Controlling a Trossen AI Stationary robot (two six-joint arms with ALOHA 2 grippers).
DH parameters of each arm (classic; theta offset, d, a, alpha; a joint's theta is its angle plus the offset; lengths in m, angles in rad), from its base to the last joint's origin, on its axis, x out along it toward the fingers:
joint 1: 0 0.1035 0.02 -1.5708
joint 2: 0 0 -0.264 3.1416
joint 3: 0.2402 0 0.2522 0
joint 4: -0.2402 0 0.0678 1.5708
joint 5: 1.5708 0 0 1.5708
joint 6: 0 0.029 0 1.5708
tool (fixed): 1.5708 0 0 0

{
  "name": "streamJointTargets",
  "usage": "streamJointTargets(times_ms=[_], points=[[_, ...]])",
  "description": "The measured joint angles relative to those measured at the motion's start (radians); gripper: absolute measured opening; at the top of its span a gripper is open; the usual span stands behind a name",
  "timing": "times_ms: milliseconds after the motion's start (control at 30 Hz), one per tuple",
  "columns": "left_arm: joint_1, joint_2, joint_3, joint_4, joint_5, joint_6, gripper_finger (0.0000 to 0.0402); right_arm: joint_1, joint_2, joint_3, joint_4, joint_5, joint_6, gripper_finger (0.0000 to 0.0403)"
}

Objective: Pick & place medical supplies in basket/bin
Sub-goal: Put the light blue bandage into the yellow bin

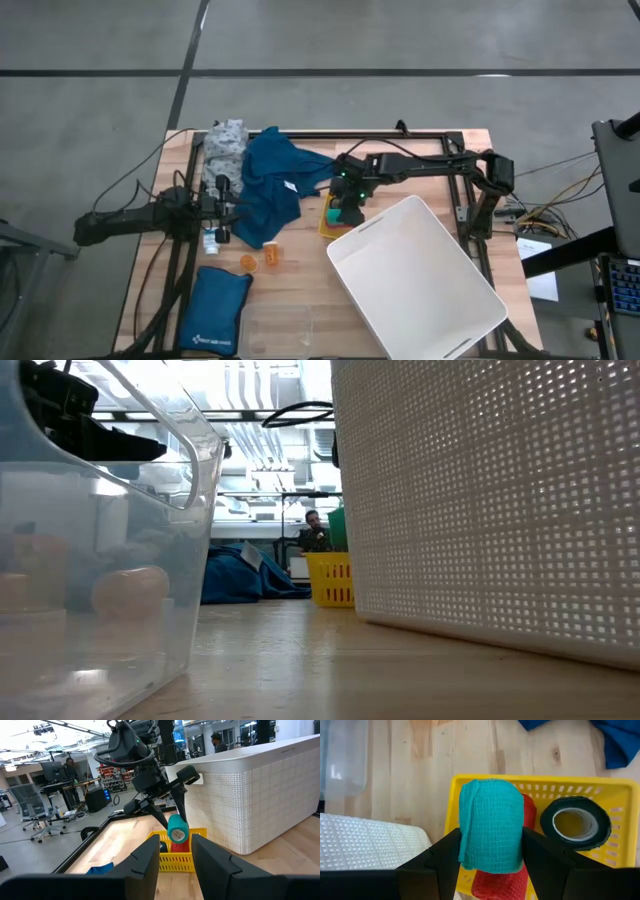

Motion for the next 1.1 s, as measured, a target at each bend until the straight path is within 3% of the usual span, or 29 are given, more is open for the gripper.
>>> streamJointTargets(times_ms=[467,1100], points=[[0.000,0.000,0.000,0.000,0.000,0.000,0.0118,0.013,0.005,-0.046,0.078,0.001,0.075,0.0198],[0.000,0.000,0.000,0.000,0.000,0.000,0.0118,0.009,0.007,-0.031,0.077,0.009,0.110,0.0313]])
